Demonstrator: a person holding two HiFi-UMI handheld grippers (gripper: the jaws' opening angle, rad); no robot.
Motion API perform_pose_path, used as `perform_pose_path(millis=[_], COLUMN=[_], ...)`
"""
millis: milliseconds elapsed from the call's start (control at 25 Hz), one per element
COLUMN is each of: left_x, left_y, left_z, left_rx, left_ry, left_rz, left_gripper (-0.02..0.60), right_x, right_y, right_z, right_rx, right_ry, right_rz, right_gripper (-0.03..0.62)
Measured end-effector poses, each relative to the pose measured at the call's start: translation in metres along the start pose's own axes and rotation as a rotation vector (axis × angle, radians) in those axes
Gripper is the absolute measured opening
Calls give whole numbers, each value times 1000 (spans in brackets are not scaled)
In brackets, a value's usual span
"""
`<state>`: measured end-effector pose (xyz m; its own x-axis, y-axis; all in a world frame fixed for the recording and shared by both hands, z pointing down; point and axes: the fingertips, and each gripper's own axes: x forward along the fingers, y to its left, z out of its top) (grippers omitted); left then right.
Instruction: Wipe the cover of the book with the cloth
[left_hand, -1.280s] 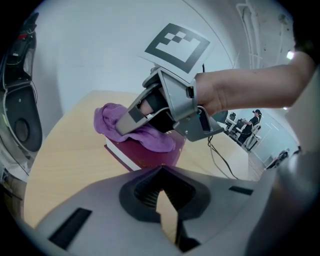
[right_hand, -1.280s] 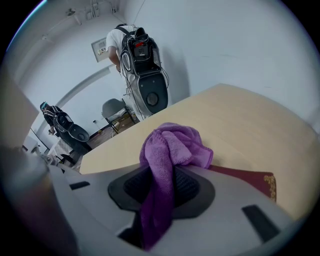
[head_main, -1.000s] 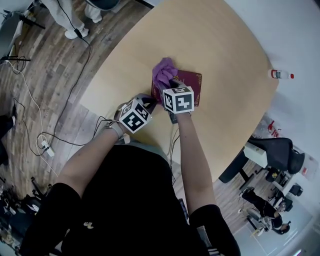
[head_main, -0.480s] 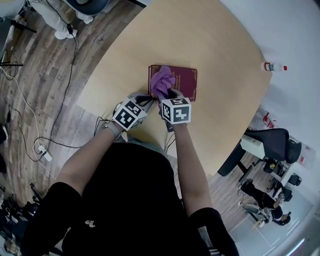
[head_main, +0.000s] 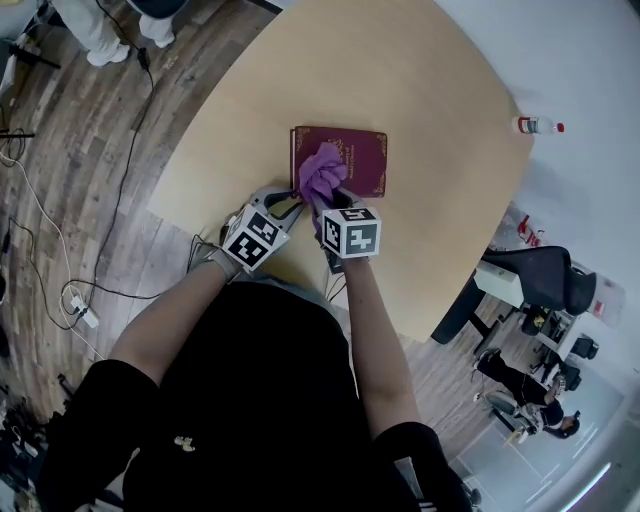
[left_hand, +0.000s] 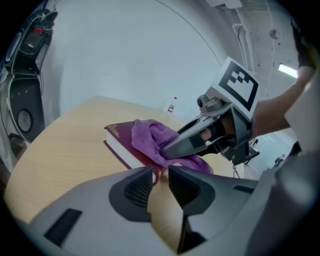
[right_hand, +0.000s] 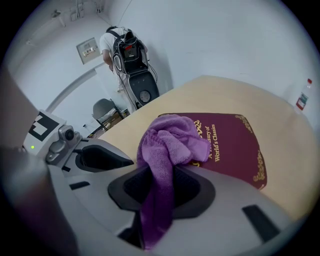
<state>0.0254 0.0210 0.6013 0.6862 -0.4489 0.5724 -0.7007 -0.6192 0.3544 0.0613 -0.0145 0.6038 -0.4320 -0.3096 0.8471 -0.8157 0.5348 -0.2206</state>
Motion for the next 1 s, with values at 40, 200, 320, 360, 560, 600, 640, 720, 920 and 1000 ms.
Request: perform_pose_path(millis=[40,200,320,360,560,600,640,720,920,1000], left_x=[0,7,18,19,19,19,19,19,20,20], left_y=[1,4,5,6,8,8,8,7,6,7], left_z=[-4,-17,-19,-19,-19,-20,-20,-19,-20,-20], left_rx=[-6,-15,39,70,130,129,128,126,130,132], left_ry=[10,63,82,81,69,70,72,76,81,82], left_rz=[2,7,27,44,86,84,82,76,66,64], left_gripper=[100,101,101,98,80,78,77,73,66,63], right_x=[-1,-3,-4,-4,-2,-2,-1,2,11,15], right_y=[0,2,5,7,15,17,19,22,27,26], right_z=[-1,-8,-11,-11,-12,-11,-10,-7,6,13], right_rx=[6,19,21,21,11,8,3,-10,-32,-39], right_ry=[-4,-16,-7,-3,14,16,19,27,44,51], right_rz=[-2,-10,1,8,33,38,42,50,57,58], right_gripper=[120,120,121,120,121,121,121,121,121,123])
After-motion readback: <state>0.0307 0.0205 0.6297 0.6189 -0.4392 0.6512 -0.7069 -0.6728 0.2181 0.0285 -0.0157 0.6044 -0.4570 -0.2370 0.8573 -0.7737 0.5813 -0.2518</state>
